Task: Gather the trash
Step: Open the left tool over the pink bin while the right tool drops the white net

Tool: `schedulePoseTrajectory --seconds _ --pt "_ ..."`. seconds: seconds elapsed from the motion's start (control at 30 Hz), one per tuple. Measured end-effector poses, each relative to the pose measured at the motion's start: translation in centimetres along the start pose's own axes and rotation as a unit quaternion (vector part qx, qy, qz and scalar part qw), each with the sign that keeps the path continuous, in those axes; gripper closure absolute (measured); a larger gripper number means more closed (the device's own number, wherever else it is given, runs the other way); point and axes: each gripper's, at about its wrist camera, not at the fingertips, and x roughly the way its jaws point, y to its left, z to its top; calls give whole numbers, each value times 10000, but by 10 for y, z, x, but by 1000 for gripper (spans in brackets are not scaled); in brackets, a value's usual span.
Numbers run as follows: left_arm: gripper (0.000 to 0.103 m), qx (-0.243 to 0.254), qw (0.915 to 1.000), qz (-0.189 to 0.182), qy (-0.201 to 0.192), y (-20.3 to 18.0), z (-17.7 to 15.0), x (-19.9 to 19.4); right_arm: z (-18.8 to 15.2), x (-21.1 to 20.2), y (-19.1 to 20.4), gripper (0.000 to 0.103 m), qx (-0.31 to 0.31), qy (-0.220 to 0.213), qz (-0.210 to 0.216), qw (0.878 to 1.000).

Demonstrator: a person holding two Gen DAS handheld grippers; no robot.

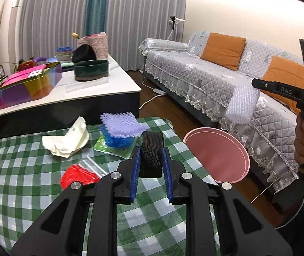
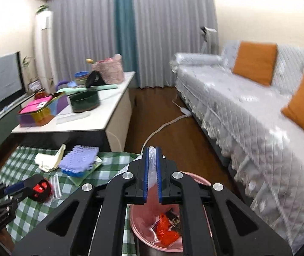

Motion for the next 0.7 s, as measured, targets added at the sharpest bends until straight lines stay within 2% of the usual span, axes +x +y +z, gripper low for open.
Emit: schedulePoseTrajectory --seconds 0.3,0.7 --pt "83 130 9999 -74 86 -20 13 33 1 21 -35 96 243 -17 -275 9993" --pt "83 278 9978 -584 107 -62 29 82 -15 39 -59 96 93 227 -739 9970"
